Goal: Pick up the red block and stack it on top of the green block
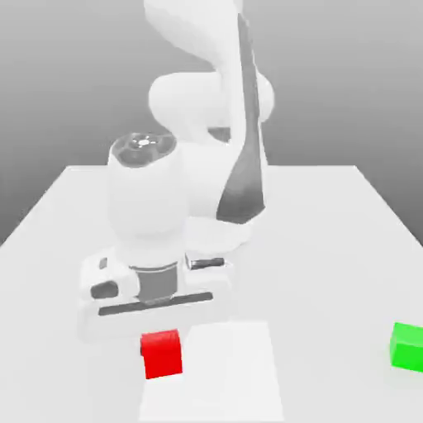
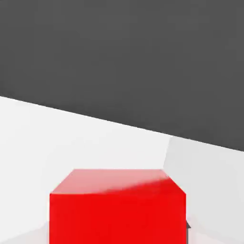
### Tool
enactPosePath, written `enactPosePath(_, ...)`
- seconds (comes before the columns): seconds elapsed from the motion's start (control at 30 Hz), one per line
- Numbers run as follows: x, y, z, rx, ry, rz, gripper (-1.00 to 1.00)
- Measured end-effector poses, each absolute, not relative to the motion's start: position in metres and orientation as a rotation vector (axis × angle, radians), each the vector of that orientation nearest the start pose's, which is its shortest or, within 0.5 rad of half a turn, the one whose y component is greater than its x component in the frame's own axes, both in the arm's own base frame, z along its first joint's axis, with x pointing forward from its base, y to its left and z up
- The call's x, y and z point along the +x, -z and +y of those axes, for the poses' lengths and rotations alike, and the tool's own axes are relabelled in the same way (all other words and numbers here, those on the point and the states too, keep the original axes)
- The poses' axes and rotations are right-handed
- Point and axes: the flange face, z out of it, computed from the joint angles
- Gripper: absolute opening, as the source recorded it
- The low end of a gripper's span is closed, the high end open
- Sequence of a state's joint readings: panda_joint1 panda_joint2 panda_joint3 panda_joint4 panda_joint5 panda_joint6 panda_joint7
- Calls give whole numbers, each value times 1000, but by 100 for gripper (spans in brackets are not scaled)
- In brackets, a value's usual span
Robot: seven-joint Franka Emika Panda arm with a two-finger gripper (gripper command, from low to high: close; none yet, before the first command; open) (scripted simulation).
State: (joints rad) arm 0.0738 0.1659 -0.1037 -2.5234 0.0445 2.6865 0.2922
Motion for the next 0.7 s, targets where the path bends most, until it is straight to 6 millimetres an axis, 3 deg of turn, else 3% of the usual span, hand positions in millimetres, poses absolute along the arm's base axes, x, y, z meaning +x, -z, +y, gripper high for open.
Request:
enactPosePath(0.13, 466, -222, 65, -3136, -4, 108, -100)
enactPosePath(0.27, 454, -229, 148, -3118, -5, -354, -100)
enactPosePath(0.4, 427, -237, 228, -3033, -4, -808, -100)
enactPosePath(0.53, 387, -245, 303, -2884, -3, -1244, -100)
enactPosePath(0.67, 375, -204, 321, -2838, -2, -1347, -100)
enactPosePath(0.7, 375, -190, 321, -2837, -2, -1350, 100)
